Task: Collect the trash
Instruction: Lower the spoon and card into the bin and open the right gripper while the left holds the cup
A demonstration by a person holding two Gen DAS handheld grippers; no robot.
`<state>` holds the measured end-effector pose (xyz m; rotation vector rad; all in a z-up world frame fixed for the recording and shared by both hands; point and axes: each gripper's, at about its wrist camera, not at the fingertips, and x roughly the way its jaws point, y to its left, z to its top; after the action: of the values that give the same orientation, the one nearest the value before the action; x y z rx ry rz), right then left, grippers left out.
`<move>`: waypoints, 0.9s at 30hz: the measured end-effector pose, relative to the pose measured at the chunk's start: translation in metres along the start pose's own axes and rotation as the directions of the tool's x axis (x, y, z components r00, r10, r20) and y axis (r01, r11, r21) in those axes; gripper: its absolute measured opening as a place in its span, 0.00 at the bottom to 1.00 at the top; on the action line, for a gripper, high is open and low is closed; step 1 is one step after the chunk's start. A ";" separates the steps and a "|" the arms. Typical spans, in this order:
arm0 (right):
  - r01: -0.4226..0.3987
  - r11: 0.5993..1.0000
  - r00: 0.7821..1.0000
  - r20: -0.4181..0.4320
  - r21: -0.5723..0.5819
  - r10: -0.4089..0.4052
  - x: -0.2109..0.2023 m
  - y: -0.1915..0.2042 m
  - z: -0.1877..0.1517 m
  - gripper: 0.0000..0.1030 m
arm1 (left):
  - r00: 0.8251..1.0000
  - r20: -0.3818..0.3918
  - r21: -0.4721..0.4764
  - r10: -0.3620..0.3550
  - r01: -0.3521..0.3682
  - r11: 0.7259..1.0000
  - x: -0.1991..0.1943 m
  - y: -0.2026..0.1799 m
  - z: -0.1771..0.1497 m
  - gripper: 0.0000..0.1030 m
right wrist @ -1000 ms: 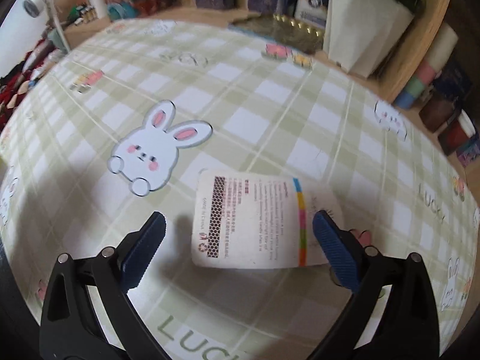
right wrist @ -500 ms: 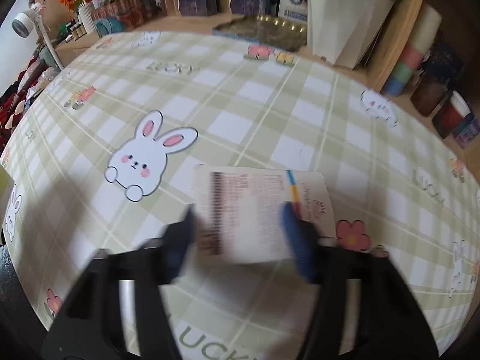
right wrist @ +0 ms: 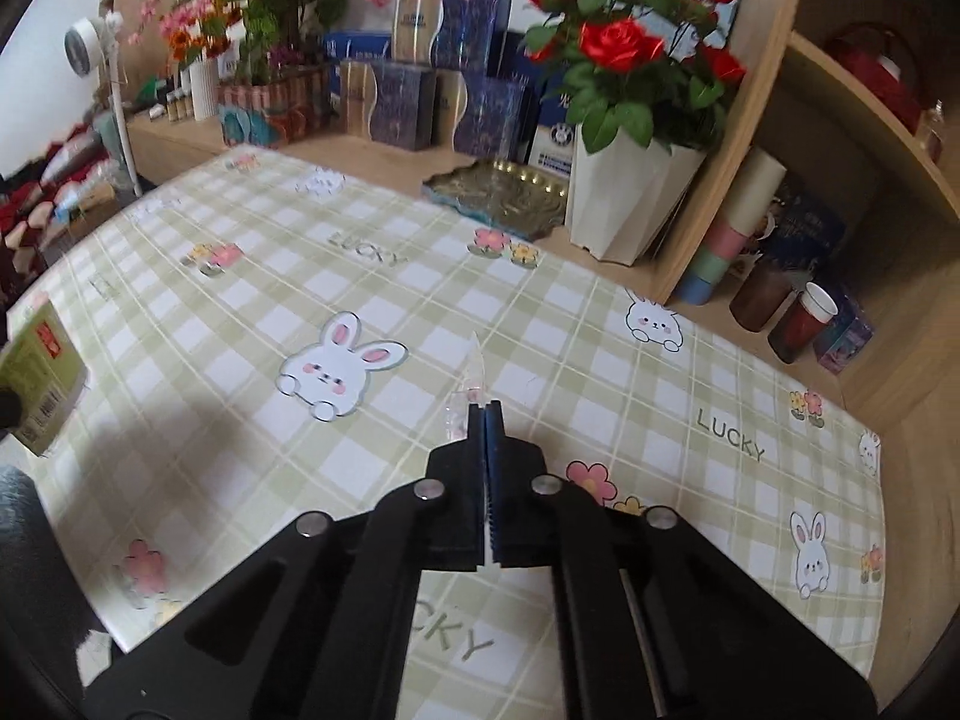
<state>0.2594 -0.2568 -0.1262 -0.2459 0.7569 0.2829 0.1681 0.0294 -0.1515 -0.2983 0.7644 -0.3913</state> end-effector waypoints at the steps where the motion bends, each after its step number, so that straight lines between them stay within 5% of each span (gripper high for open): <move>1: -0.005 1.000 1.000 0.007 0.010 0.005 -0.005 0.000 -0.001 0.05 | 1.000 0.002 0.004 -0.001 0.001 1.000 -0.003 -0.002 -0.001 0.73; 10: -0.124 0.972 0.990 0.097 0.199 0.106 -0.066 0.003 -0.025 0.05 | 1.000 0.029 0.048 0.012 -0.014 0.999 -0.040 -0.018 -0.009 0.73; 27: -0.252 0.937 0.966 0.126 0.243 0.227 -0.146 0.063 -0.091 0.05 | 0.998 0.060 0.102 0.024 -0.030 0.994 -0.115 -0.042 -0.055 0.73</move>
<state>0.0789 -0.2507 -0.0944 0.1079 0.7199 0.4209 0.0433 0.0369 -0.1022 -0.2021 0.6879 -0.3933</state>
